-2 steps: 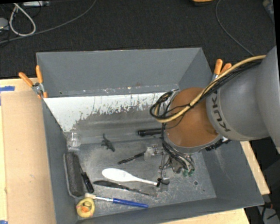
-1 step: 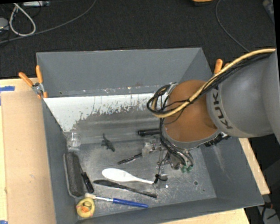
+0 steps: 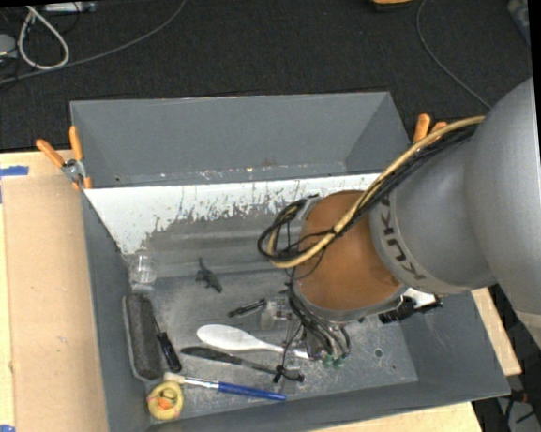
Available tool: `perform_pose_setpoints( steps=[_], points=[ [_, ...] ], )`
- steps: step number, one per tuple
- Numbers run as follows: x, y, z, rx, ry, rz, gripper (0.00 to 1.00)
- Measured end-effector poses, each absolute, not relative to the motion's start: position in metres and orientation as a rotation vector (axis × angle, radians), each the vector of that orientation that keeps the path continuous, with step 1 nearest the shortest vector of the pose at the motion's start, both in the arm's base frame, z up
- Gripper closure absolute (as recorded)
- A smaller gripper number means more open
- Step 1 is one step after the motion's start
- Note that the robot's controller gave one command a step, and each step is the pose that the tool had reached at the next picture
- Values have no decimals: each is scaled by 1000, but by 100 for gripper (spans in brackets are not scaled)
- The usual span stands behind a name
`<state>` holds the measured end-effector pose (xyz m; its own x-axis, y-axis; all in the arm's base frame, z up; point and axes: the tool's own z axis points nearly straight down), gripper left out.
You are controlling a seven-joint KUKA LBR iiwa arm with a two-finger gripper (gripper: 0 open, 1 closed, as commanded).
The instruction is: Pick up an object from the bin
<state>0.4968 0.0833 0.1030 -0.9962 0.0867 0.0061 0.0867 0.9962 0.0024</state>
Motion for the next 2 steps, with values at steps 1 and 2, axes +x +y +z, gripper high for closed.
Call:
perform_pose_setpoints(
  steps=[1, 2],
  points=[
    [498, 67, 68, -318, -3127, -1, 0],
    [488, 79, 69, -467, -3097, -6, 100]
  ],
)
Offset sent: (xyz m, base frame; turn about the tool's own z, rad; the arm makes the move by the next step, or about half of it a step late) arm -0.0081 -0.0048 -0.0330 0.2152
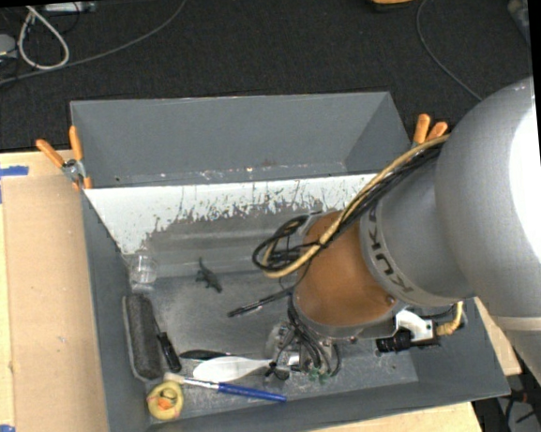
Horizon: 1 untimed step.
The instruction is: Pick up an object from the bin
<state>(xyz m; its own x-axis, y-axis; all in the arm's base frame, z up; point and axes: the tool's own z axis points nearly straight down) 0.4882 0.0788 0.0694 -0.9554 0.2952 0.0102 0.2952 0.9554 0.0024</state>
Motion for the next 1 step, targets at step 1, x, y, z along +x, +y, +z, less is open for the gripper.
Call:
perform_pose_setpoints(
  steps=[1],
  points=[
    [488, 79, 70, -467, -3097, -6, 100]
  ],
)
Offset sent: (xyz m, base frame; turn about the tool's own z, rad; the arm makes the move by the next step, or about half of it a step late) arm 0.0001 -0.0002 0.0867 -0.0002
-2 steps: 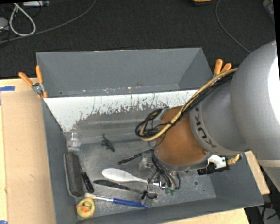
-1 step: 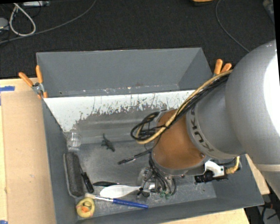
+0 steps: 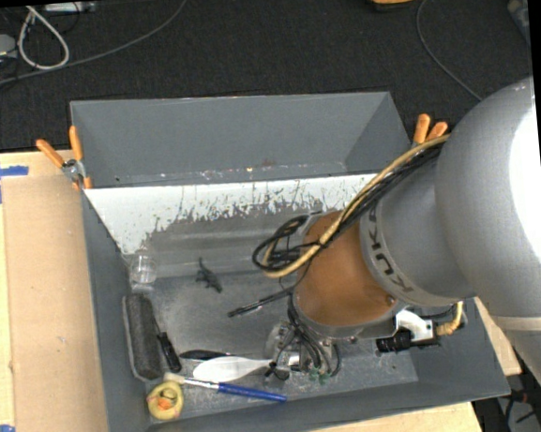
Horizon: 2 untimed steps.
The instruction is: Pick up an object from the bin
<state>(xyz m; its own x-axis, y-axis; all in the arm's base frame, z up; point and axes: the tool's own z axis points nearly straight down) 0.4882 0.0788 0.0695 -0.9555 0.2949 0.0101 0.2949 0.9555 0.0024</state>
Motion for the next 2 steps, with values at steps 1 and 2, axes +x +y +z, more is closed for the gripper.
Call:
perform_pose_setpoints(
  steps=[1, 2],
  points=[
    [485, 78, 103, -464, -3087, -1, 100],
    [488, 78, 142, -463, -3097, -7, 100]
  ],
)
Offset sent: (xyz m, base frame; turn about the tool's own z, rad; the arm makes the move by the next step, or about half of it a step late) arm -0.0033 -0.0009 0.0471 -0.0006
